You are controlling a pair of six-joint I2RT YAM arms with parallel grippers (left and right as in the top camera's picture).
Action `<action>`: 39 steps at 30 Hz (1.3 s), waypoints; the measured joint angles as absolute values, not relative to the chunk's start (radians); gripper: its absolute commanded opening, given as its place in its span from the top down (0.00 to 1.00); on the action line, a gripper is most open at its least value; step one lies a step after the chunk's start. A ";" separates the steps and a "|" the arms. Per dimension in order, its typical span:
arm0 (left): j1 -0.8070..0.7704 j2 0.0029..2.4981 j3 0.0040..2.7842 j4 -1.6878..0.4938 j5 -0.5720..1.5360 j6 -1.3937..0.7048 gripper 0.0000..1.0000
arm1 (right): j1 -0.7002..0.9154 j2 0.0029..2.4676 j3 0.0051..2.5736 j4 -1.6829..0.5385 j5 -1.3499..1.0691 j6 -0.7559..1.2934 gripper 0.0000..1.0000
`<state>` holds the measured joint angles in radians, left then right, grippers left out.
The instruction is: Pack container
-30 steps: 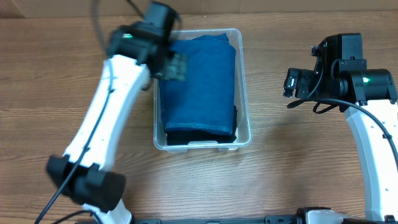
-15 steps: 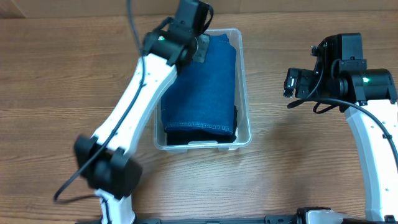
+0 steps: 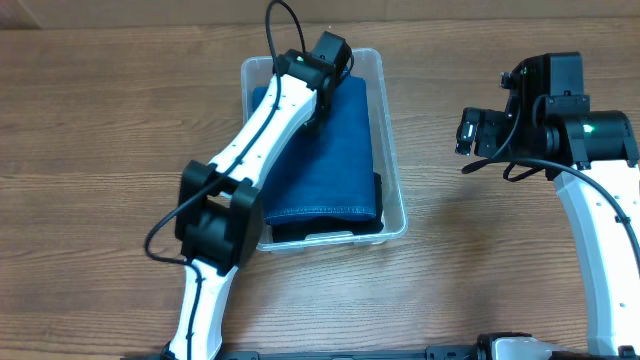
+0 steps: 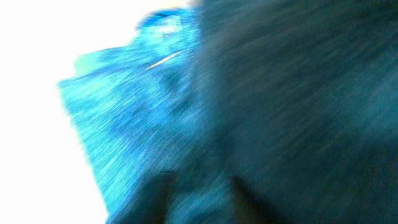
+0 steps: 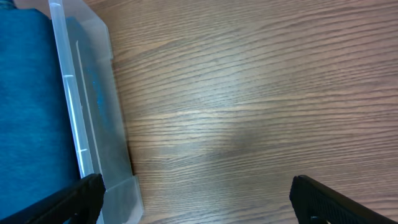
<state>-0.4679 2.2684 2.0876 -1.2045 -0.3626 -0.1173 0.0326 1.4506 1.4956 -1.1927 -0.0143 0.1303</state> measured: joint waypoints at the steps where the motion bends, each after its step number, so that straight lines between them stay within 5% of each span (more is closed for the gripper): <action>1: -0.463 2.218 2.088 -1.203 -0.368 -0.128 0.00 | 0.033 1.451 1.496 -1.177 -0.014 0.130 0.00; 7: -0.331 1.797 2.142 -1.196 -0.382 -0.206 0.00 | 0.046 1.451 1.486 -0.944 -0.011 0.072 0.00; 13: -0.089 1.756 2.144 -1.278 -0.268 -0.315 0.00 | 0.057 1.480 1.486 -0.712 -0.011 -0.001 0.00; 24: 0.000 1.542 2.057 -1.402 -0.145 -0.304 0.00 | 0.046 1.156 1.447 -0.949 -0.024 0.069 0.00; 31: 0.000 0.919 1.396 -1.135 -0.145 -0.290 0.00 | 0.046 0.568 1.015 -0.995 -0.030 0.094 0.00; 39: 0.000 0.648 1.055 -1.170 -0.168 -0.312 0.00 | 0.046 0.503 0.950 -1.226 -0.048 0.192 0.00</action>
<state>-0.0002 0.6483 1.0546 -1.1702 -0.1684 -0.3122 0.0463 0.5030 0.9497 -1.2259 -0.0483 0.1917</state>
